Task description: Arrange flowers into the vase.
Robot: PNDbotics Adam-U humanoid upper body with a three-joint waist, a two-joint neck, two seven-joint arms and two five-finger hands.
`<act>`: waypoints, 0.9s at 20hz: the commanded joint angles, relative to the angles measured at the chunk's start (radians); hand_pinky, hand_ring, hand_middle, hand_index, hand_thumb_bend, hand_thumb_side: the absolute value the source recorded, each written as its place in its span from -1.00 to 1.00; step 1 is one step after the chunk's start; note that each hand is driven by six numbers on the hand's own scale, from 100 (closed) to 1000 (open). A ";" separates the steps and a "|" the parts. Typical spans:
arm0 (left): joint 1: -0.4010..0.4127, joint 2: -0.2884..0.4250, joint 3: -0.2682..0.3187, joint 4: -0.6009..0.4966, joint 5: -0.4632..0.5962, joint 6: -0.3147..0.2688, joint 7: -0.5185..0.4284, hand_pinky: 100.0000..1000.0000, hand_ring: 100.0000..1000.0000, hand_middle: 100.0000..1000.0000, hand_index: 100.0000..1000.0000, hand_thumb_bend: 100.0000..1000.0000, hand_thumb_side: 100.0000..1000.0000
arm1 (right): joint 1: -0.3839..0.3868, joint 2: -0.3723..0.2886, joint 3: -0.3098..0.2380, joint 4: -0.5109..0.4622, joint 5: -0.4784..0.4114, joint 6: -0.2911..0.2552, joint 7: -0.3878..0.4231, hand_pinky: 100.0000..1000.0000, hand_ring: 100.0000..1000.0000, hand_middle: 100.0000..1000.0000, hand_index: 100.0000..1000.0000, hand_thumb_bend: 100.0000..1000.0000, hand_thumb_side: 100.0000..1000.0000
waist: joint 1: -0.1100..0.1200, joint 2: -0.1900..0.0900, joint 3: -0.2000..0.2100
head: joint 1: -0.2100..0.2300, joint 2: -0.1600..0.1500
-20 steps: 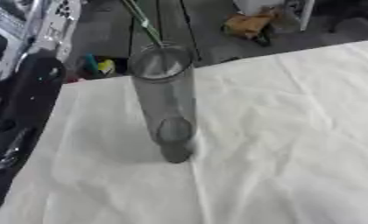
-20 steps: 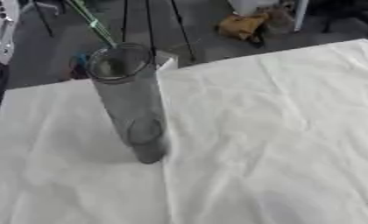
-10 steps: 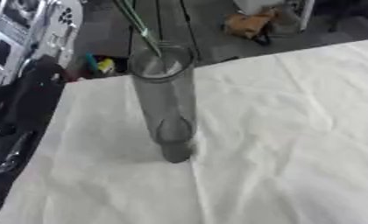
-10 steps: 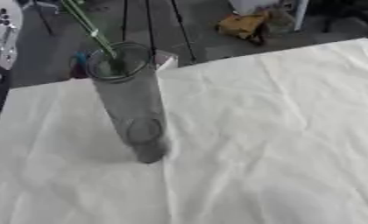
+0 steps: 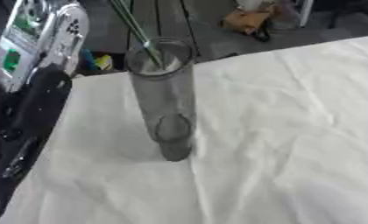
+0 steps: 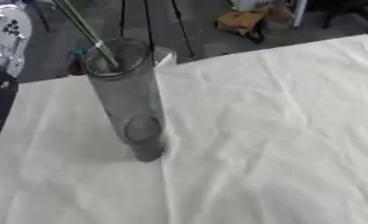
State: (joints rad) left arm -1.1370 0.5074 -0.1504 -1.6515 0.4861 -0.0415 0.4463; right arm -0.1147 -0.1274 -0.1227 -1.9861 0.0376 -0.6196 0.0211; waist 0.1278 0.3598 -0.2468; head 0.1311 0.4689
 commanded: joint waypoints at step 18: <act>0.002 -0.013 -0.013 0.100 -0.080 -0.027 -0.075 -1.00 -1.00 -1.00 -0.93 -1.00 0.64 | -0.020 0.010 -0.010 -0.014 0.015 0.019 -0.004 0.41 0.61 0.33 0.80 -1.00 1.00 | 0.016 0.009 -0.007 | 0.001 -0.021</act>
State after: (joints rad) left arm -1.1205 0.4815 -0.1627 -1.5477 0.4200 -0.0657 0.3803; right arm -0.1286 -0.1164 -0.1273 -1.9861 0.0430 -0.6039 0.0178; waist 0.1340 0.3702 -0.2543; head 0.1312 0.4597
